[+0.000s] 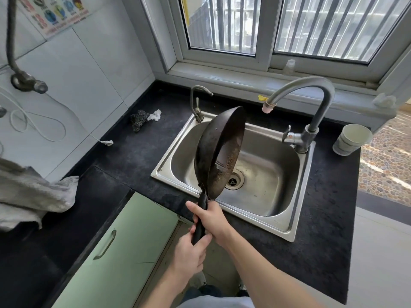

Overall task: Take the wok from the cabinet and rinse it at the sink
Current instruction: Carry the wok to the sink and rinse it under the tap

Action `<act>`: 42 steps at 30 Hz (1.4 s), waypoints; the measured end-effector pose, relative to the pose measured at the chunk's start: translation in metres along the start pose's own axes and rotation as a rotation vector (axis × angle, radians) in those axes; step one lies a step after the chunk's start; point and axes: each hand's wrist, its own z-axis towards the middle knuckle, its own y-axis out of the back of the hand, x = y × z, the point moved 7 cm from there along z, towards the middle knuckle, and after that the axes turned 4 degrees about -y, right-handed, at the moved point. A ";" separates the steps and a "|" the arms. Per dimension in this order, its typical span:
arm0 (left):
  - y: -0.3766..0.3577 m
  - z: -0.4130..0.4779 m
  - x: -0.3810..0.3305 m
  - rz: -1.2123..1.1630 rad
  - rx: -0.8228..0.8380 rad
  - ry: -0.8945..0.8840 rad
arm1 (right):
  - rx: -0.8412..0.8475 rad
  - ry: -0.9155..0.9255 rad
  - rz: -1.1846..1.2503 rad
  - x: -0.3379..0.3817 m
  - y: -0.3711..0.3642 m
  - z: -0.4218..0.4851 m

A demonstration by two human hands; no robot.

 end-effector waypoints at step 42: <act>0.023 0.005 0.009 -0.205 -0.014 0.070 | -0.136 -0.190 0.169 -0.024 -0.031 0.006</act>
